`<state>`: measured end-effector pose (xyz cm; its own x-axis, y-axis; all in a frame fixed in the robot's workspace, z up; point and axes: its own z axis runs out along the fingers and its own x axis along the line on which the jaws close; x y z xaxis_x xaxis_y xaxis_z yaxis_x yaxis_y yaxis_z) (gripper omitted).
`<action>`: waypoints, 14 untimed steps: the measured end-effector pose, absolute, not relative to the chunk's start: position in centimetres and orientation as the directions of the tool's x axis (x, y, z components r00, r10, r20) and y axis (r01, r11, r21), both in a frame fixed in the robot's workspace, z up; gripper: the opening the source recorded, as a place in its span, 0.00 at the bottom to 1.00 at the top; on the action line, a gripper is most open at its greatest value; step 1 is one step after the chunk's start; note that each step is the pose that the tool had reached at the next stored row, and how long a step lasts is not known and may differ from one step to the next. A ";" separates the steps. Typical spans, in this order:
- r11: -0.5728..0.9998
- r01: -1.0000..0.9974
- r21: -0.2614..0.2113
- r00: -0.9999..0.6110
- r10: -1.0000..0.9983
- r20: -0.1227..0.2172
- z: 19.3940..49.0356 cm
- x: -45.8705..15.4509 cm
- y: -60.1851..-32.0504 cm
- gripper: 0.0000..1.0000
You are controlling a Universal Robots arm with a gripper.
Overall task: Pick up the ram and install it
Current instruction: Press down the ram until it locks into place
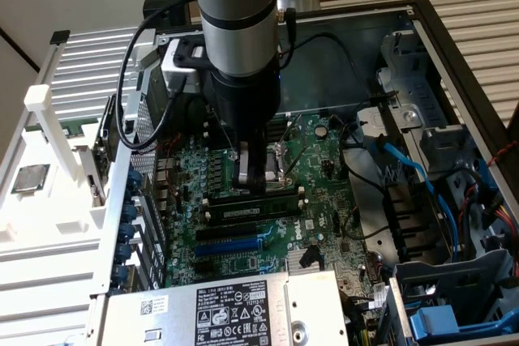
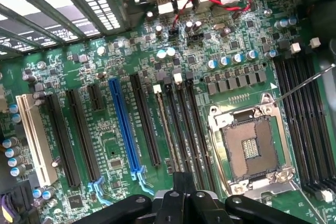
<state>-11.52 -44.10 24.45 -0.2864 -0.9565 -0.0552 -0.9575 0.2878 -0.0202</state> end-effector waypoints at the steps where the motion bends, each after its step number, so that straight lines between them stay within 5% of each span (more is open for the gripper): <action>1: 0.305 -0.952 -0.020 -0.303 -0.951 -0.055 24.4 -11.5 -44.1 0.10; 14: 0.576 -0.817 -0.020 -0.574 -0.817 -0.055 24.4 -11.5 -44.1 0.10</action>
<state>-11.52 -44.10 24.37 -0.5743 -0.8168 -0.0553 -0.8172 0.5760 -0.0203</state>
